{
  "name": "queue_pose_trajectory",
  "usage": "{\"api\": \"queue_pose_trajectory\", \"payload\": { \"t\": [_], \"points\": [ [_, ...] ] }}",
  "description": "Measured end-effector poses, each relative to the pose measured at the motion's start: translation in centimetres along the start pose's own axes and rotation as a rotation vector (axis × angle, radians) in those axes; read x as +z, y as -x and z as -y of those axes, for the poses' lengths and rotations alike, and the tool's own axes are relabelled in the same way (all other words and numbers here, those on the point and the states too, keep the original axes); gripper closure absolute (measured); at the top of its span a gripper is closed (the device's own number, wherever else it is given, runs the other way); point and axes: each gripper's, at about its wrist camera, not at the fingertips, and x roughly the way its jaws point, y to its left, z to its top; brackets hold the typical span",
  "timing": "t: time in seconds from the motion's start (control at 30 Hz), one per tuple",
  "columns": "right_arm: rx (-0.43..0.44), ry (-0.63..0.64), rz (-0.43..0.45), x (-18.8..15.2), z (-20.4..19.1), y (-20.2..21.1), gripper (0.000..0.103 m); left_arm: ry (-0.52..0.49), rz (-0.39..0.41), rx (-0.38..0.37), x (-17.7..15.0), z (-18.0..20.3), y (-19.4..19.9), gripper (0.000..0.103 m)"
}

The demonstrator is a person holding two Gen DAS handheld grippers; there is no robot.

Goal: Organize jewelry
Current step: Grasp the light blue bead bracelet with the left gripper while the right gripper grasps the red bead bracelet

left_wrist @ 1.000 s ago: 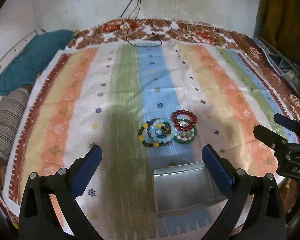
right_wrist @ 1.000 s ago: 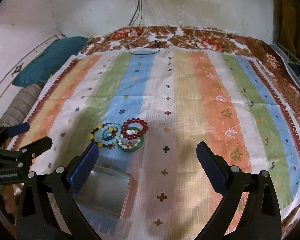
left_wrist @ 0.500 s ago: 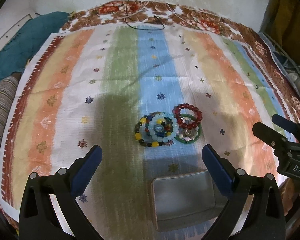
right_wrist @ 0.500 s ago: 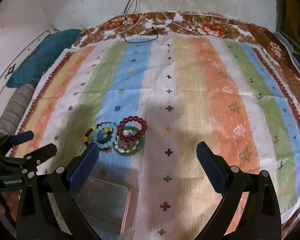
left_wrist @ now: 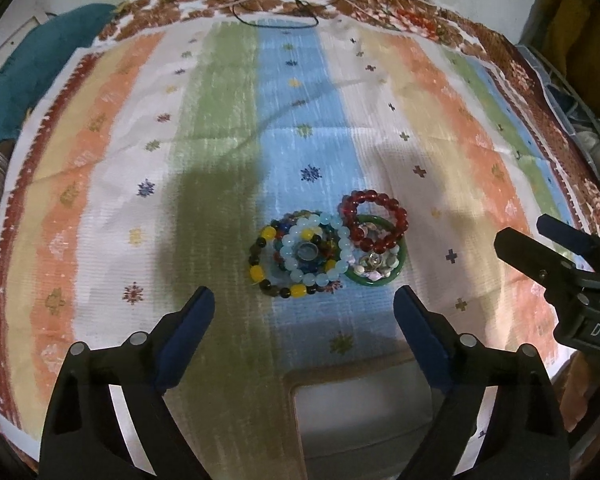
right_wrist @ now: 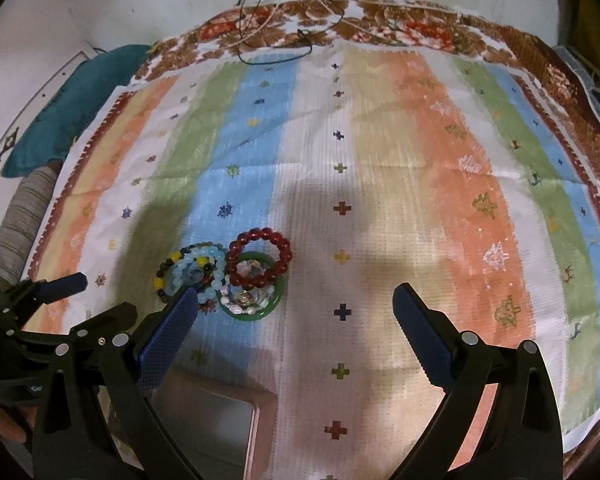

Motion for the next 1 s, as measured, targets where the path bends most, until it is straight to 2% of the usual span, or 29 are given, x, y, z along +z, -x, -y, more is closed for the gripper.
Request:
{"api": "queue_pose_trajectory", "payload": {
  "t": [0.07, 0.13, 0.37, 0.47, 0.7, 0.83, 0.93, 1.0],
  "points": [
    [0.001, -0.009, -0.018, 0.2, 0.1, -0.7, 0.004, -0.002, -0.011, -0.005, 0.3, 0.0, -0.6, 0.017],
    [0.000, -0.016, -0.031, 0.3, 0.2, -1.3, 0.004, -0.010, -0.023, -0.018, 0.5, 0.1, -1.2, 0.023],
    [-0.006, -0.015, -0.054, 0.8, -0.2, -2.8, 0.005, -0.029, -0.049, -0.034, 1.4, 0.4, -2.8, 0.030],
    [-0.011, -0.014, -0.060, 1.1, -0.3, -3.4, 0.013, -0.030, -0.056, -0.035, 1.7, 0.3, -3.4, 0.031],
    [-0.011, -0.028, -0.093, 1.6, -0.2, -5.4, 0.014, -0.029, -0.082, -0.024, 2.2, -0.1, -5.0, 0.038],
    [-0.011, -0.033, -0.105, 1.9, -0.2, -6.3, 0.020, -0.032, -0.097, -0.021, 2.5, -0.4, -6.0, 0.042],
    [-0.006, -0.035, -0.116, 2.1, -0.4, -7.0, 0.029, -0.030, -0.106, -0.023, 2.6, -0.6, -6.5, 0.044],
    [-0.002, -0.032, -0.123, 2.2, -0.6, -7.5, 0.029, -0.029, -0.110, -0.024, 2.8, -0.7, -6.8, 0.045]
  ]
}}
